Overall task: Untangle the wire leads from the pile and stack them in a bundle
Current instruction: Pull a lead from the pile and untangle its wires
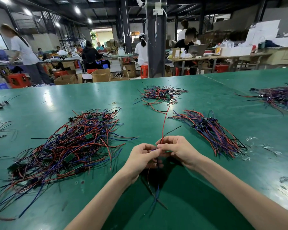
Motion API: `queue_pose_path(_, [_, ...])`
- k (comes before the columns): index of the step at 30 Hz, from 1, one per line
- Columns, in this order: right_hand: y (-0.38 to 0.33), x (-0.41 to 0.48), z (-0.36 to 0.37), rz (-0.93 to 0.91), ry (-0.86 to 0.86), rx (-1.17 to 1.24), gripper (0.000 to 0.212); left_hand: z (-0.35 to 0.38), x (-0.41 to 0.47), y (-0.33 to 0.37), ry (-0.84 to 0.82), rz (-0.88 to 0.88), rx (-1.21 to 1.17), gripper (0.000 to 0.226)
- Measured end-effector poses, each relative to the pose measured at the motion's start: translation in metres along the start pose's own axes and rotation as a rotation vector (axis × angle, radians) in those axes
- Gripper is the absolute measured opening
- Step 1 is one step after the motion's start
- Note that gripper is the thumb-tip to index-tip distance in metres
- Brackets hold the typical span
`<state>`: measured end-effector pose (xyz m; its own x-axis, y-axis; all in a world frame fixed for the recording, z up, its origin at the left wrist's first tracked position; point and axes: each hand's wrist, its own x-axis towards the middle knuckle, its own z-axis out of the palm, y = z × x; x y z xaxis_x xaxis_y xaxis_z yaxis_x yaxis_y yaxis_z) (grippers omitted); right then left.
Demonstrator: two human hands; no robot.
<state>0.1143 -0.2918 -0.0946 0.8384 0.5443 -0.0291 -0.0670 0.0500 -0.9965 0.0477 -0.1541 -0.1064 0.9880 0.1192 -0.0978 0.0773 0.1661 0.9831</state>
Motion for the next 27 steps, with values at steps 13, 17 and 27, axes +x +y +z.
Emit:
queue_pose_path(13, [-0.006, 0.004, -0.006, 0.09, 0.096, 0.144, 0.017, 0.0, 0.0, -0.001, -0.113, -0.019, 0.126, 0.012])
queue_pose_path(17, [-0.008, 0.005, -0.007, 0.121, 0.104, 0.233, 0.016, 0.001, -0.001, 0.0, -0.129, -0.025, 0.123, 0.01])
queue_pose_path(27, [-0.017, 0.009, -0.022, 0.175, 0.219, 0.449, 0.013, 0.002, -0.007, 0.004, -0.203, -0.019, 0.225, 0.009])
